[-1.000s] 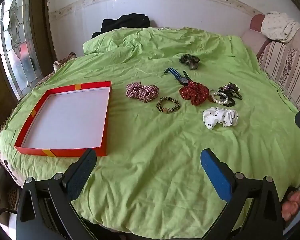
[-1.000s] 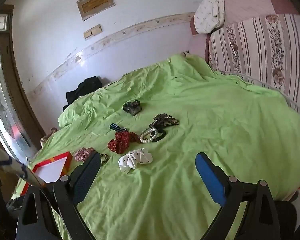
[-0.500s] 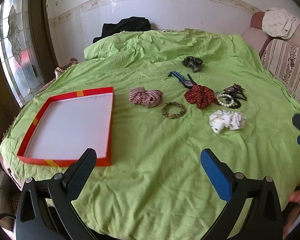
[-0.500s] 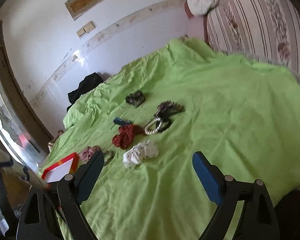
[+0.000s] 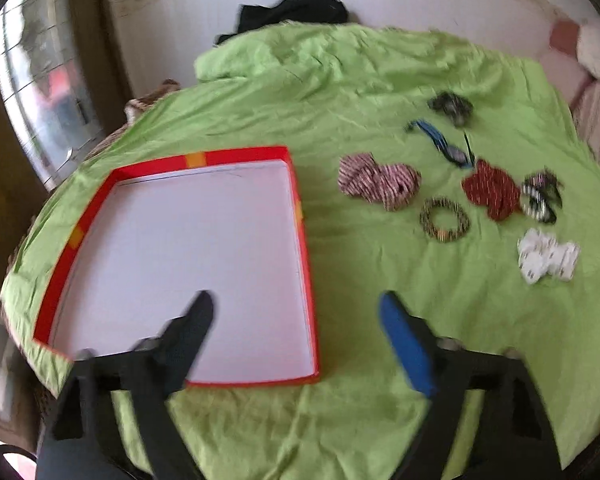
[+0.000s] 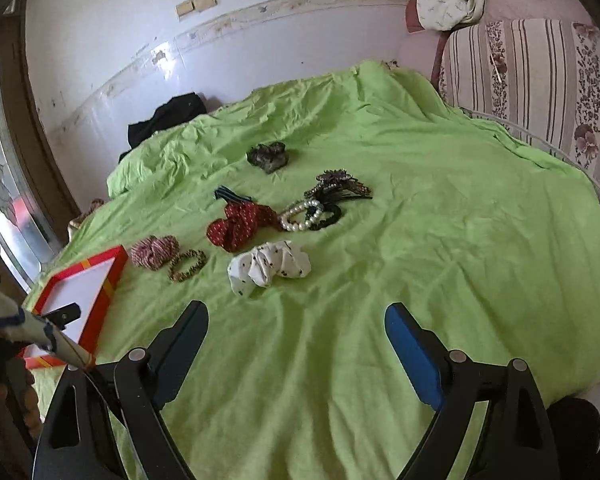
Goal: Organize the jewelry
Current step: 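Move both tools toward the scrunchies on the green sheet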
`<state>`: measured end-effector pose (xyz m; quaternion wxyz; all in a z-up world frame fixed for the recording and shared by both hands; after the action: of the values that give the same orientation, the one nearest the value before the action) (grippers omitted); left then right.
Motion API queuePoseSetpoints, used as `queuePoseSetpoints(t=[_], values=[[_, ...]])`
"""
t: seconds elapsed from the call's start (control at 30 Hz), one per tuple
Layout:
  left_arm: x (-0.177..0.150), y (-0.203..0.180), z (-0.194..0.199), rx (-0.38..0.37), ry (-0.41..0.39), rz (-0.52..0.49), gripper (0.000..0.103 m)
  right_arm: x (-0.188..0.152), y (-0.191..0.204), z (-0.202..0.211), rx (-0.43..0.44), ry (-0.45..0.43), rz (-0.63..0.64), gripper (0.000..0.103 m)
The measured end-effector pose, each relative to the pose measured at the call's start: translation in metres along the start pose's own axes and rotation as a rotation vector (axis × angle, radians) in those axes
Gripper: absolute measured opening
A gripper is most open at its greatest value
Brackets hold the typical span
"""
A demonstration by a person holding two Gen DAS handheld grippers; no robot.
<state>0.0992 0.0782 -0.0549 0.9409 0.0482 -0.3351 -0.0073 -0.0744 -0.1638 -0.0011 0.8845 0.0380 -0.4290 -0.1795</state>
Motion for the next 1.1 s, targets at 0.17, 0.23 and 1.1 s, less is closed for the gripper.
queuePoseSetpoints(t=[0.17, 0.23, 1.1], values=[[-0.004, 0.002, -0.03, 0.032, 0.054, 0.027, 0.047, 0.0, -0.006, -0.002, -0.025, 0.017, -0.03, 0.093], [-0.006, 0.007, -0.034, 0.055, 0.068, 0.045, 0.04, 0.0, -0.006, -0.002, -0.035, 0.014, -0.024, 0.093], [-0.01, -0.043, 0.047, -0.054, -0.065, -0.02, 0.078, 0.021, 0.006, -0.006, -0.14, -0.097, 0.162, 0.085]])
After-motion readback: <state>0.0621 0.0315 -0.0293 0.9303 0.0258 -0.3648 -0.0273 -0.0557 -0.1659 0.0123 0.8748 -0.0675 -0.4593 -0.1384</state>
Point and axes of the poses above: each gripper's, at about its wrist camera, not at the fingertips, and z roughly against the way its jaws point, y to its left, x to its top, the point moved 1 cm from there along -z, roughly the way its jaws point, and after that the axes turned 1 degree about -z, right-handed, at the moved point
